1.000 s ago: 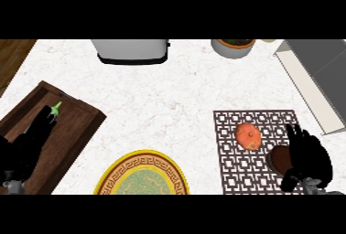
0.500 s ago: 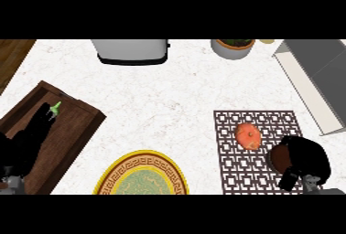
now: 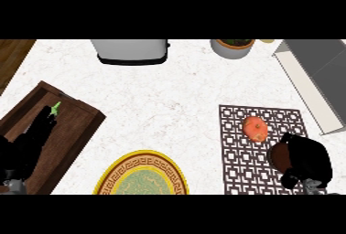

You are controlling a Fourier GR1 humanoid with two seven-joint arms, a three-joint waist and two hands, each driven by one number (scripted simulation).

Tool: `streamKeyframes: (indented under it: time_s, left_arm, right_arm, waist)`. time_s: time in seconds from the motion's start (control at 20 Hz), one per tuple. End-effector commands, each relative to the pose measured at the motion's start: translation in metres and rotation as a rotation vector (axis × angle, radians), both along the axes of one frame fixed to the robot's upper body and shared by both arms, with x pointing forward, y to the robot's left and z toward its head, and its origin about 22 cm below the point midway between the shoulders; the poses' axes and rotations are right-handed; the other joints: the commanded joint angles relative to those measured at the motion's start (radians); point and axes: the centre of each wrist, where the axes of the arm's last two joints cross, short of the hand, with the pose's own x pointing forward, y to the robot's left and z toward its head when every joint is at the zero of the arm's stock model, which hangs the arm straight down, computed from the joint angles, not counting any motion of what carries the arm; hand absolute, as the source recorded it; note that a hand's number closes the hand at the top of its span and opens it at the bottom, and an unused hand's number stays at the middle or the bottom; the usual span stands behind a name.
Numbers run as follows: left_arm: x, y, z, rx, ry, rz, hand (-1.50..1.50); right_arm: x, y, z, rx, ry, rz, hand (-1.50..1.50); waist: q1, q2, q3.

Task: Pick the cupcake from the placemat and place it in the tiered shelf

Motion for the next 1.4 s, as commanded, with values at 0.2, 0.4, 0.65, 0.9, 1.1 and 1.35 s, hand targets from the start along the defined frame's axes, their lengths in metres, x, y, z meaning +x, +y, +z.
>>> streamKeyframes:
  time_s: [0.2, 0.4, 0.65, 0.9, 1.1, 1.35]
  left_arm:
    - [0.007, -0.007, 0.007, -0.013, -0.011, -0.046, 0.0]
    - [0.018, -0.014, 0.015, -0.003, -0.015, -0.08, 0.0]
    - [0.025, -0.015, 0.024, -0.006, -0.023, -0.065, 0.0]
    - [0.016, -0.012, 0.008, -0.008, -0.007, -0.046, 0.0]
    - [0.007, 0.004, 0.012, 0.014, -0.012, -0.019, 0.0]
    - [0.009, -0.013, 0.005, 0.002, 0.008, -0.007, 0.0]
  right_arm:
    - [0.082, 0.023, 0.052, 0.12, -0.193, -0.424, 1.5]
    - [0.129, 0.032, 0.099, 0.145, -0.315, -0.691, 1.5]
    - [0.173, 0.056, 0.148, 0.168, -0.474, -0.788, 1.5]
    - [0.188, 0.08, 0.205, 0.295, -0.631, -0.795, 1.5]
    - [0.184, 0.087, 0.23, 0.342, -0.788, -0.802, 1.5]
    - [0.181, 0.113, 0.271, 0.289, -0.866, -0.786, 1.5]
  waist:
    - [0.049, 0.017, 0.006]
    - [0.081, 0.027, 0.006]
    - [0.069, 0.021, 0.006]
    - [0.045, 0.014, 0.005]
    - [0.034, 0.006, 0.005]
    - [0.014, 0.003, 0.005]
